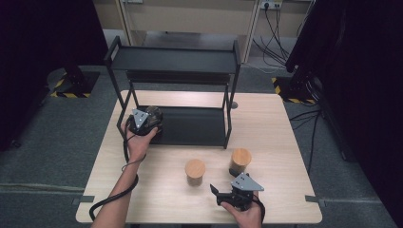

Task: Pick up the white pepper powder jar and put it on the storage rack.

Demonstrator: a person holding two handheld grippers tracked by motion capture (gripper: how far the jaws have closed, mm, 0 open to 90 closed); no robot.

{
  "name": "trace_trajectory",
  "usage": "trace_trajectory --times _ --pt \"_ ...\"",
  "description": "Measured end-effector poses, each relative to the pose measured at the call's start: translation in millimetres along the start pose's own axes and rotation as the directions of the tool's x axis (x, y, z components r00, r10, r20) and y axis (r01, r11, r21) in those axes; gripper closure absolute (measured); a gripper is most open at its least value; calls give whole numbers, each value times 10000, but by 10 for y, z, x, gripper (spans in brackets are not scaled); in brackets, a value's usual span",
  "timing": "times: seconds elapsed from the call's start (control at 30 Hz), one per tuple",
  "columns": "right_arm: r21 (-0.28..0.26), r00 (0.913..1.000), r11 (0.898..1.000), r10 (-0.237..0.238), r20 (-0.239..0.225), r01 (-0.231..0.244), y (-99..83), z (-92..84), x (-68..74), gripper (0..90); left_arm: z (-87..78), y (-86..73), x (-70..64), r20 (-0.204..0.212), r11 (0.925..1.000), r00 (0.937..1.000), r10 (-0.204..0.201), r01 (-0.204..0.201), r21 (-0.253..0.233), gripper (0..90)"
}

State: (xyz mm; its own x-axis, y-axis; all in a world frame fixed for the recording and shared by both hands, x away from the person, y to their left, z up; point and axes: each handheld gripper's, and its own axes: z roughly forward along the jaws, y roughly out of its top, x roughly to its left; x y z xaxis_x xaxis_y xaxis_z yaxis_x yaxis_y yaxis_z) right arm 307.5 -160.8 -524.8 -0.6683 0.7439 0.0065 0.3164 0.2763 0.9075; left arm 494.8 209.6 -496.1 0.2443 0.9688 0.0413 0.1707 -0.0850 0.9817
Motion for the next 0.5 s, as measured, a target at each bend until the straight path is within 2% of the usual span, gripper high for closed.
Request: trace_trajectory --times 0.2,0.5 --pt "9 10000 10000 -12 9 12 0 1 3 77 -81 31 1 -143 10000 9999 57 -57 38 141" --pt "13 10000 10000 -20 7 20 0 0 4 77 -173 85 -30 -142 9997 9996 245 -246 -54 133"
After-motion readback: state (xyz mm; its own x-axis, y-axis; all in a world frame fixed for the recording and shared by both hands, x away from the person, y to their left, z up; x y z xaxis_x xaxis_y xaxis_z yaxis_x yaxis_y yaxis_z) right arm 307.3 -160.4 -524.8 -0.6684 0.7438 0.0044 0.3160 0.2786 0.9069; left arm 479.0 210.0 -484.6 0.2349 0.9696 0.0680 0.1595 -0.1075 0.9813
